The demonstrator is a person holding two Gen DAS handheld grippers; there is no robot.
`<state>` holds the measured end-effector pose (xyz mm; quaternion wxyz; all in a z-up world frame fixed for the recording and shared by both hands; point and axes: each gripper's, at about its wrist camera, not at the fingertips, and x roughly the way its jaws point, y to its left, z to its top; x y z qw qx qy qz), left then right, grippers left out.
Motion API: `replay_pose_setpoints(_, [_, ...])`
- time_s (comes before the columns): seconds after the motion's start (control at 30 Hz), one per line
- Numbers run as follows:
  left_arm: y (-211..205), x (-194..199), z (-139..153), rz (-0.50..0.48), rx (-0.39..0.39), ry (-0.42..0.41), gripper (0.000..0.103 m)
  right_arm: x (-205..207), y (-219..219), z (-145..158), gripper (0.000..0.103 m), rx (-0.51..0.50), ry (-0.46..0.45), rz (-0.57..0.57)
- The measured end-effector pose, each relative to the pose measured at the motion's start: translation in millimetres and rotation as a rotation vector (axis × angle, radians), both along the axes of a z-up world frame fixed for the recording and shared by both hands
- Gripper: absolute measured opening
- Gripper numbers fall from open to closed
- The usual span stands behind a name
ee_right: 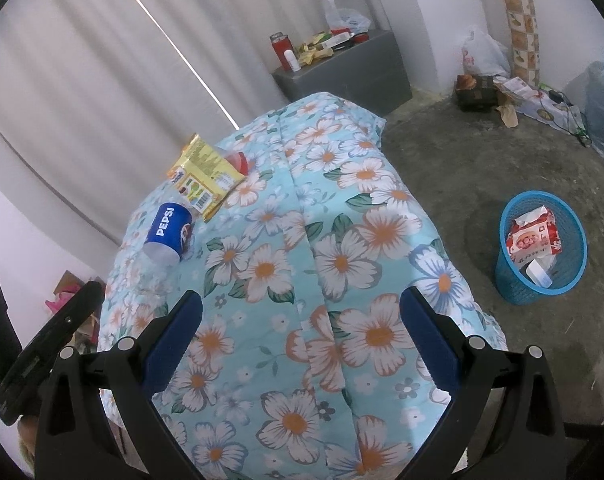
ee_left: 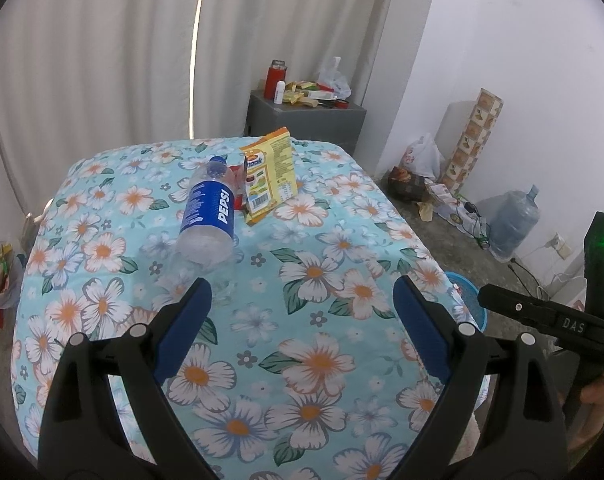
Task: Collect trash
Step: 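Move both grippers back over the bed toward the Pepsi bottle and yellow packet, then grasp the Pepsi bottle with the right gripper while the left grasps the yellow packet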
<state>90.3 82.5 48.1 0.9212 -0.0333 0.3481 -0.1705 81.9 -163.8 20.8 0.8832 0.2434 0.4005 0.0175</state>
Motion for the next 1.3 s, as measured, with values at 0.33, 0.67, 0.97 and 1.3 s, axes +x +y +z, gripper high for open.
replay_pose_setpoints(0.33, [2.8, 0.9, -1.1, 0.002, 0.001, 0.000, 0.088, 0.7, 4.3, 1.5, 0.096, -0.001, -0.007, 0.014])
replay_pose_setpoints(0.67, [14.7, -0.2, 0.8, 0.059, -0.001, -0.013, 0.088, 3.0, -19.5, 9.2, 0.096, 0.032, -0.053, 0.010])
replay_pose_setpoints(0.97, [49.6, 7.0, -9.3, 0.179, -0.037, -0.007, 0.088, 46.4, -9.9, 10.9, 0.096, 0.182, -0.074, 0.151])
replay_pose_setpoints(1.3, [91.1, 18.7, -29.9, 0.251, -0.105, 0.022, 0.088, 111.8, 49.4, -13.3, 0.086, 0.349, 0.036, 0.324])
